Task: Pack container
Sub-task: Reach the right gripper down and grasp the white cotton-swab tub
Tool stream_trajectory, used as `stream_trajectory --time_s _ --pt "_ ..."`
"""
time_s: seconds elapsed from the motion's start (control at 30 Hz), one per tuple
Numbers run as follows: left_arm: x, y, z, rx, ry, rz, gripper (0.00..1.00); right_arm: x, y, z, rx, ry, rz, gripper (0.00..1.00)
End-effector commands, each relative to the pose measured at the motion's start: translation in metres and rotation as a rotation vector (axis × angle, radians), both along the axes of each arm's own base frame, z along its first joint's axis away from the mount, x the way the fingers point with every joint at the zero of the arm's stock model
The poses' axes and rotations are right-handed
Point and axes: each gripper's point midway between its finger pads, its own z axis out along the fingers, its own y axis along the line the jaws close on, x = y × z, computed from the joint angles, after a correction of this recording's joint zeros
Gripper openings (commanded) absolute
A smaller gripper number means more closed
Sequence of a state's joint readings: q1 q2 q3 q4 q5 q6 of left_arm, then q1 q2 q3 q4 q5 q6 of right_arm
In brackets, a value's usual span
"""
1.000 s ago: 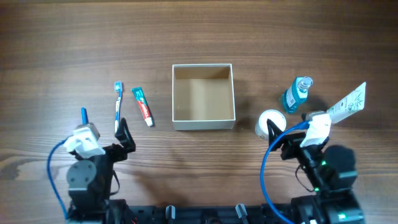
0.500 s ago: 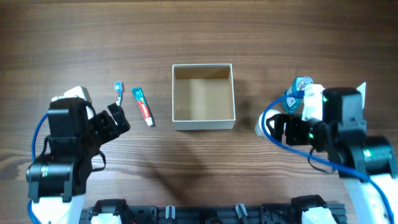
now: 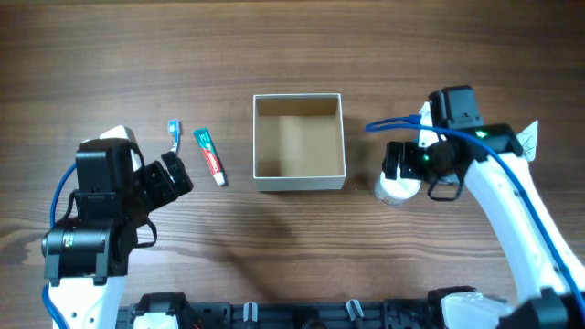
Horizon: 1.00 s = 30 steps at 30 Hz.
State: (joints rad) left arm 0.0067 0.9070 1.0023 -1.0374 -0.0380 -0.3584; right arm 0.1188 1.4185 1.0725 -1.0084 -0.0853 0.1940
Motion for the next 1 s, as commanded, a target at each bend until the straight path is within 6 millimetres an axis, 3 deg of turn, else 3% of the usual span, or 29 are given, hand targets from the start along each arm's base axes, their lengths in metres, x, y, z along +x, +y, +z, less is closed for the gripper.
stream_trajectory --time_s 0.0,0.17,0.33,0.63,0.87,0.97 --pt "0.002 -0.003 0.008 -0.019 -0.022 0.002 1.0 0.013 -0.002 -0.016 -0.022 0.032 -0.019 1.0" --pt "0.002 -0.003 0.008 -0.019 -0.023 0.002 1.0 0.016 -0.001 -0.046 -0.032 0.11 -0.02 1.0" --pt "0.002 -0.003 0.008 -0.019 -0.023 0.002 1.0 0.004 -0.003 -0.065 -0.038 0.185 -0.045 1.0" --pt "0.004 -0.003 0.009 -0.019 -0.03 0.002 1.0 -0.014 -0.004 -0.071 -0.044 0.25 -0.045 0.98" --pt "0.004 -0.003 0.009 -0.019 -0.03 0.002 1.0 -0.021 -0.002 -0.07 -0.029 0.28 -0.042 0.7" --pt "0.004 -0.003 0.009 -0.019 -0.03 0.002 1.0 -0.022 -0.001 -0.07 -0.026 0.285 -0.043 0.65"
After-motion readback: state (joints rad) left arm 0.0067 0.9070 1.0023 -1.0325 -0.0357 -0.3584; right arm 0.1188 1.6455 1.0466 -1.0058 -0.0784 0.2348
